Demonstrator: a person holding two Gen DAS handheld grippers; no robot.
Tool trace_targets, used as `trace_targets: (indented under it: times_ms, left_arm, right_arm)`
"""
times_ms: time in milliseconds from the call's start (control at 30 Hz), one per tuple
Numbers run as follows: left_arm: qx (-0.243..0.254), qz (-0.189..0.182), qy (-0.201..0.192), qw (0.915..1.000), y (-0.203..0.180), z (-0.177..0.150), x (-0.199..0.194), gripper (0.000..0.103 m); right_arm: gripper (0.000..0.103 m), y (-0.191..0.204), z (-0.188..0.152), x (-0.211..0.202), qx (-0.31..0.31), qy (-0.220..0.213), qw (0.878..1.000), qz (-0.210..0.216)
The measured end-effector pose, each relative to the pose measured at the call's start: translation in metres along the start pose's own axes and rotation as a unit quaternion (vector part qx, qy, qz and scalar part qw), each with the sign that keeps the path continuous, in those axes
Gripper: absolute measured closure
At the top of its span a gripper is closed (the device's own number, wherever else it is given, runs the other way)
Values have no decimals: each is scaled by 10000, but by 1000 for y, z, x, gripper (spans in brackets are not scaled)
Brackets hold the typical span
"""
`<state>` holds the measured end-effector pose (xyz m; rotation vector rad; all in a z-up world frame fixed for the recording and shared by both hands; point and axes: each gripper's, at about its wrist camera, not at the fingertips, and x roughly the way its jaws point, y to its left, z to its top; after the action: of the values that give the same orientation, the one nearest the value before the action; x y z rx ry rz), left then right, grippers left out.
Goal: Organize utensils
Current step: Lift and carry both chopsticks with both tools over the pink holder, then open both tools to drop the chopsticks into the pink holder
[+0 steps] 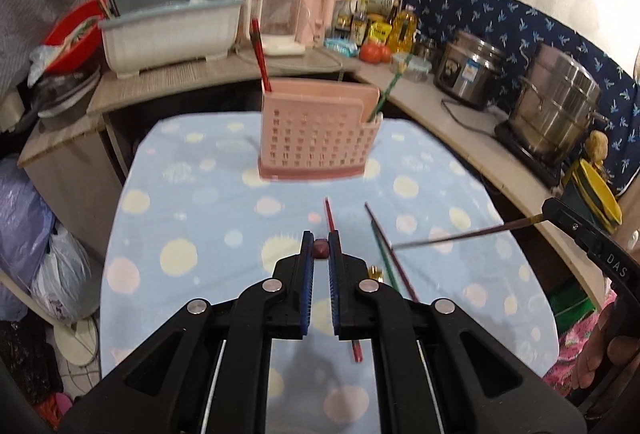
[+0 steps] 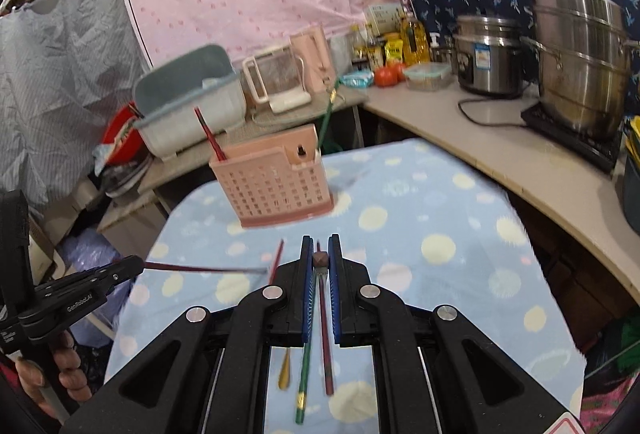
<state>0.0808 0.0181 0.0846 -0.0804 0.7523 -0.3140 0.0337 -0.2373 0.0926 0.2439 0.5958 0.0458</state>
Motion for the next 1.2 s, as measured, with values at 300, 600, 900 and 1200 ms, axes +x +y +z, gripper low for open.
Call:
trace_targets:
  times_ms: [300,600,900,1200]
  left_arm:
    - [64,57,-529,9986,-3,69,-4,96]
    - [70,34,-1200,9927,-6,155,-9,96]
    - [63,54,-1717,9851,-7,229,13,96]
    - [-29,28,-1414,9900,7,241,73,96]
  right_arm:
    - [96,13,62,11,-60,-470,9988,112]
    - [96,32,144,35,57,-1011,9942,368]
    - [96,57,211,86,205,-1358,9895,452]
    - [96,59,212,170,352,-895,9941,493]
